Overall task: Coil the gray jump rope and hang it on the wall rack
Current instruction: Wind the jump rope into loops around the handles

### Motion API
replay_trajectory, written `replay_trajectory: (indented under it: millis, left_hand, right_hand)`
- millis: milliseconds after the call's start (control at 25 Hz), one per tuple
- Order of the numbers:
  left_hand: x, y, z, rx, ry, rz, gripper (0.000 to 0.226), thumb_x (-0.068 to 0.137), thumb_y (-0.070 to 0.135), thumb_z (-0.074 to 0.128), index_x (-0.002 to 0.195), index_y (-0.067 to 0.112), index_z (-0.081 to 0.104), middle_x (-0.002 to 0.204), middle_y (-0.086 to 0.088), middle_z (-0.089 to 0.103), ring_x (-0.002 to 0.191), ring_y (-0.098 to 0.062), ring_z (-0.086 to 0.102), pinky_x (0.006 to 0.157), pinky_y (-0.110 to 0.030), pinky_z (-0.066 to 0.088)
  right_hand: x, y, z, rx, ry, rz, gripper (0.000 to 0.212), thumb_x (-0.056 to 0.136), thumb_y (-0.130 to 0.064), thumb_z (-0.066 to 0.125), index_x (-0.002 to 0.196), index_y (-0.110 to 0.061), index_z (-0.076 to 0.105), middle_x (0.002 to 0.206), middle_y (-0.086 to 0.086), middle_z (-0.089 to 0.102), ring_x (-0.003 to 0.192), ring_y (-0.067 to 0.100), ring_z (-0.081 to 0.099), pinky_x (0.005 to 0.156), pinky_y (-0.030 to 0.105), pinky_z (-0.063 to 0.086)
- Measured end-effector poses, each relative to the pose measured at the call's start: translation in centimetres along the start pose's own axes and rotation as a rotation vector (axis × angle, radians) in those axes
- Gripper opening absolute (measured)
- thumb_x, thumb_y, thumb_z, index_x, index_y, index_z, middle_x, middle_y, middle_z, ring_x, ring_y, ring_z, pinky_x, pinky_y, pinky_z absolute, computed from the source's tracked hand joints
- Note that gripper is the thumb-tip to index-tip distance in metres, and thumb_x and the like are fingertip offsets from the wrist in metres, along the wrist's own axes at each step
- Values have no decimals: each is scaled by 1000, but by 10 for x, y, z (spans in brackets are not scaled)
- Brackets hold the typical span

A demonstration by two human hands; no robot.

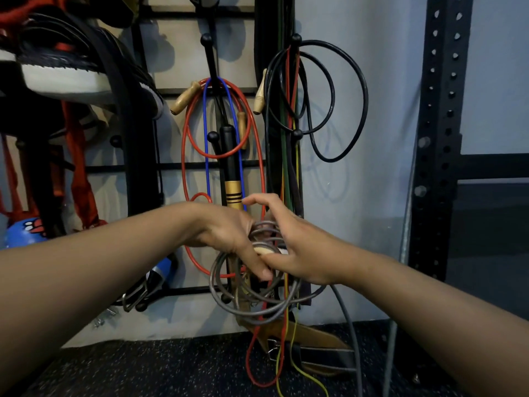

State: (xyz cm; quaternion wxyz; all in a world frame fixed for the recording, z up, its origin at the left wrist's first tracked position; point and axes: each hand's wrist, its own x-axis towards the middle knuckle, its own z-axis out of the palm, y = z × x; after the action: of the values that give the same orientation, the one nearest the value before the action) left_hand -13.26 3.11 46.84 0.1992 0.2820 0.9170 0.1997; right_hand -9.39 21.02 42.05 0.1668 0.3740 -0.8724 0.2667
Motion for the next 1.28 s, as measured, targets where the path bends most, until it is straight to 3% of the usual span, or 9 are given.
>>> replay_trajectory:
  millis: [120,240,360,440,560,760,920,1040,1280]
  left_hand:
    - [-2,-12,18,-115,64,98,32,81,31,86,104,12,75,106,-18,79,101,-29,75,97,-43,59]
    - [-5,-15,20,-15,138,135,48,76,65,78,94,21,74,82,-11,69,76,-24,63,76,-39,52]
    - [-15,-17,12,4,233,147,46,87,66,65,92,21,72,72,0,62,62,-12,58,61,-25,48]
    - [-23,-24,9,-2,308,133,46,90,61,62,97,16,72,71,2,63,58,-6,60,57,-19,49]
    - [-33,-42,6,-34,367,80,49,89,61,62,99,14,72,73,2,63,61,-9,62,63,-23,55]
    - [-20,-37,36,-381,670,131,43,92,59,57,103,21,75,86,-4,77,70,-8,73,68,-24,60]
    - [16,-14,64,-956,830,192,51,92,62,58,108,17,76,89,-2,82,88,-23,78,95,-51,59]
    - [28,12,74,-1205,921,214,54,94,61,56,106,12,74,98,-11,83,100,-33,77,99,-58,55]
    - [39,45,81,-1478,1066,127,57,91,74,48,107,22,66,104,-7,80,100,-29,75,95,-54,58]
  right_hand:
    - [-2,5,-11,-74,-12,2,84,88,-20,79,151,-36,26,108,-4,48,77,4,59,70,17,51]
    - [-9,15,-27,4,-84,166,82,84,-32,85,147,-36,33,110,4,64,72,1,66,69,20,54]
    - [-26,27,-40,277,-258,430,51,88,-37,79,131,-21,56,96,15,80,84,24,79,86,40,63]
    - [-38,39,-47,241,-332,504,40,90,-46,73,101,-8,68,66,12,71,66,32,74,91,51,61]
    - [-47,51,-62,289,-133,563,43,90,-53,68,72,-15,58,51,-1,43,43,17,45,67,42,64]
    - [-39,54,-49,587,369,526,38,102,-48,54,87,-13,58,56,-5,32,41,10,25,41,24,31]
    - [-22,32,4,755,350,557,57,103,-61,37,102,-11,65,69,-2,43,49,10,32,49,27,28]
    - [-13,14,23,910,318,474,79,85,-84,44,108,-12,68,73,7,60,54,13,44,52,31,33]
    - [-4,-10,51,1040,605,588,40,82,-63,71,104,-30,78,94,-5,84,86,13,79,77,34,64]
